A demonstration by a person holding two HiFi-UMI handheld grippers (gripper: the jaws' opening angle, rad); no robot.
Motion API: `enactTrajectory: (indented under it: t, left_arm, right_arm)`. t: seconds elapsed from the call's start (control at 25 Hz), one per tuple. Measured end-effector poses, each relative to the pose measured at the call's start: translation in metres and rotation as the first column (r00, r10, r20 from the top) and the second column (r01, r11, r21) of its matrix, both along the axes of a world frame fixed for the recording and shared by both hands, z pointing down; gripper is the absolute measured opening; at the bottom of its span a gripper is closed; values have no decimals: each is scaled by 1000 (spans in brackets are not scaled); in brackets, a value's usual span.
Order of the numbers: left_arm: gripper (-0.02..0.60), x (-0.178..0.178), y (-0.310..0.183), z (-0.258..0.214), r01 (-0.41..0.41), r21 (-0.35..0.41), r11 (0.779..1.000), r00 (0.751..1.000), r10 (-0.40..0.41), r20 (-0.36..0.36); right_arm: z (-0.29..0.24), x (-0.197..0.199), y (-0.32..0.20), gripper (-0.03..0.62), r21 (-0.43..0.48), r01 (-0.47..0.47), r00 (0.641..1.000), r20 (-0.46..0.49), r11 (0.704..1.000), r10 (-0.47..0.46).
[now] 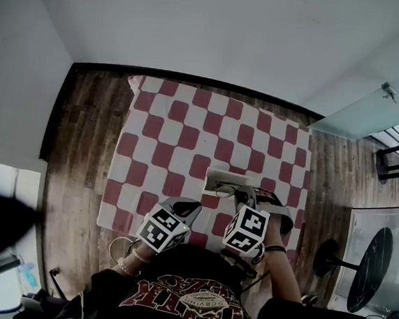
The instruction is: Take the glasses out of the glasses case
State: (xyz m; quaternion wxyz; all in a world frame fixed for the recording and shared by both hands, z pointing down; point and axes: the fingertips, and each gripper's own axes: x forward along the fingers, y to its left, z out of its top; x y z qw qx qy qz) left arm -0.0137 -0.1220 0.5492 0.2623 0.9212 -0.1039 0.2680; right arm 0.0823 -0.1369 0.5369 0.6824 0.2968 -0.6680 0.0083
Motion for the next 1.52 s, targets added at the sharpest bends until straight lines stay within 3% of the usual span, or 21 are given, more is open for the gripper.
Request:
enactTrajectory:
  t: [1.52]
  left_arm:
    - [9,-3,9,22,-13,-40,999,999,15,38]
  right_arm:
    - [-57,-18,17,26,36,19,999,32,999,-20]
